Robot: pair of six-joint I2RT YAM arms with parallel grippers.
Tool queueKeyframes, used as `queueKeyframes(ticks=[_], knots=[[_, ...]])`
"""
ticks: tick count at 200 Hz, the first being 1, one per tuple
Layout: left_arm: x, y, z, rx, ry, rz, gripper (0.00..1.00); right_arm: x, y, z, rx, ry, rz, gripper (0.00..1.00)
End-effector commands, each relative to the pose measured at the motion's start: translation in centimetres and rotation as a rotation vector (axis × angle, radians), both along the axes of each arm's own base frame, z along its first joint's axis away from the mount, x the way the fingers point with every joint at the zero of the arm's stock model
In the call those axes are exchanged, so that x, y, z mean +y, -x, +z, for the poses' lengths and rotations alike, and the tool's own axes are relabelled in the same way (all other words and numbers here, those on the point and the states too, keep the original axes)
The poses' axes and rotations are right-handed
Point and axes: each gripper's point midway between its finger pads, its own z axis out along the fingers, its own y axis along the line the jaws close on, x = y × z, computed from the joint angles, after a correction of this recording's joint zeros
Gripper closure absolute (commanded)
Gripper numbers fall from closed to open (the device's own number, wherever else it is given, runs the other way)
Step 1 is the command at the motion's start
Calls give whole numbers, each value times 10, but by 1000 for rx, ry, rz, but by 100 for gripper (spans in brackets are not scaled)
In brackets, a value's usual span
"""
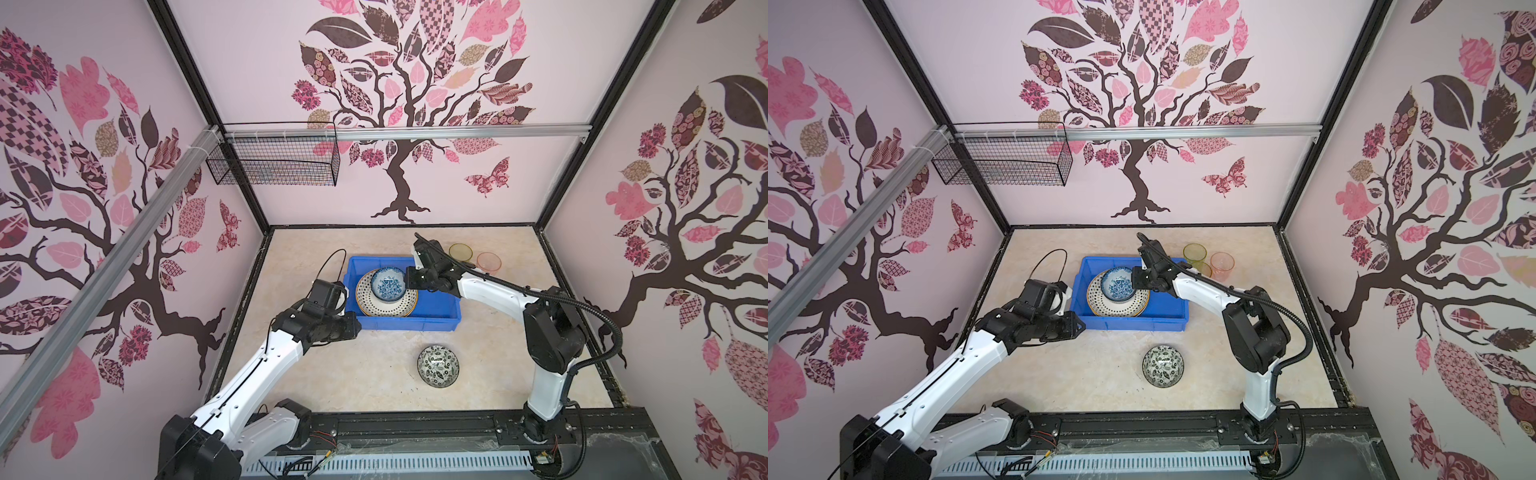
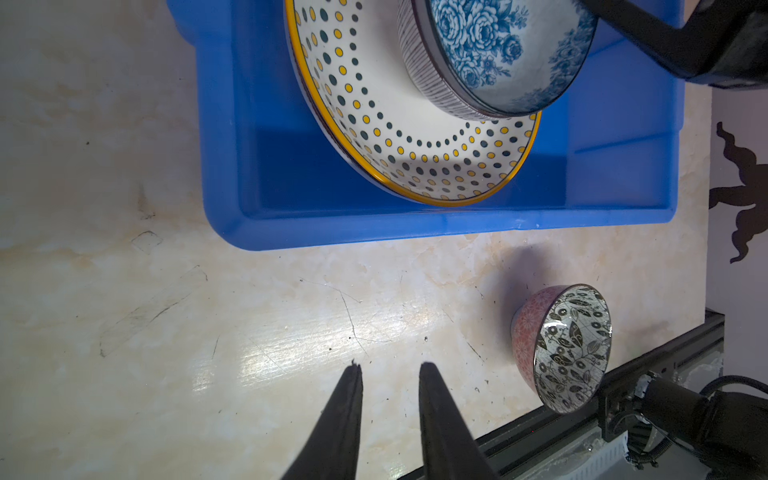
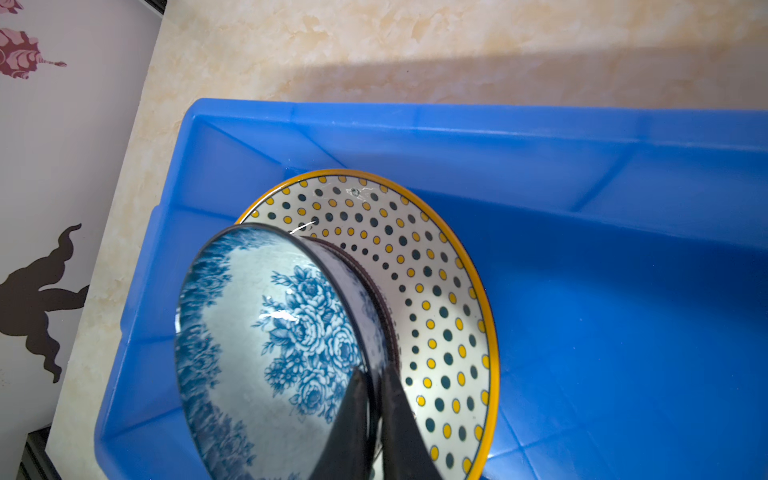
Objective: Place the mixed dishes into the plastic bin
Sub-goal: 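Lower the blue floral bowl onto the purple-striped bowl with the right gripper, then open the right gripper and raise it out of the bin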
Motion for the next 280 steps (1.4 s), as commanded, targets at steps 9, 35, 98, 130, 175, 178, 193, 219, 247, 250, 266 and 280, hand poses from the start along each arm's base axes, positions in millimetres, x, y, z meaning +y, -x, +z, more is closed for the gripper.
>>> queueKeyframes(ticks=[9,35,98,130,175,178,193,219,247,250,266,280], knots=[[-1,-4,17,-36,20,6,72,7,-8,13,-17,-29,5,87],[0,-3,18,-38,21,8,72,7,-7,12,-14,-25,6,86],[5,0,17,-25,-4,17,71,2,-2,32,-54,-32,21,71],[7,2,14,-12,-12,26,71,1,4,48,-80,-47,41,67],[9,2,13,-9,-24,35,70,-9,18,70,-124,-63,49,63],[9,2,13,-8,-25,33,70,-11,19,73,-129,-64,48,63],[9,1,14,-11,-26,33,70,-16,25,80,-146,-64,46,61],[9,0,16,-16,-29,32,70,-28,35,90,-172,-61,35,59],[9,0,16,-15,-33,32,70,-40,47,97,-190,-51,29,57],[9,-1,16,-17,-32,31,70,-42,48,98,-191,-49,28,57],[9,-1,16,-15,-32,27,70,-48,55,100,-198,-39,27,56],[8,-2,15,-12,-35,25,70,-53,62,101,-200,-33,30,56]])
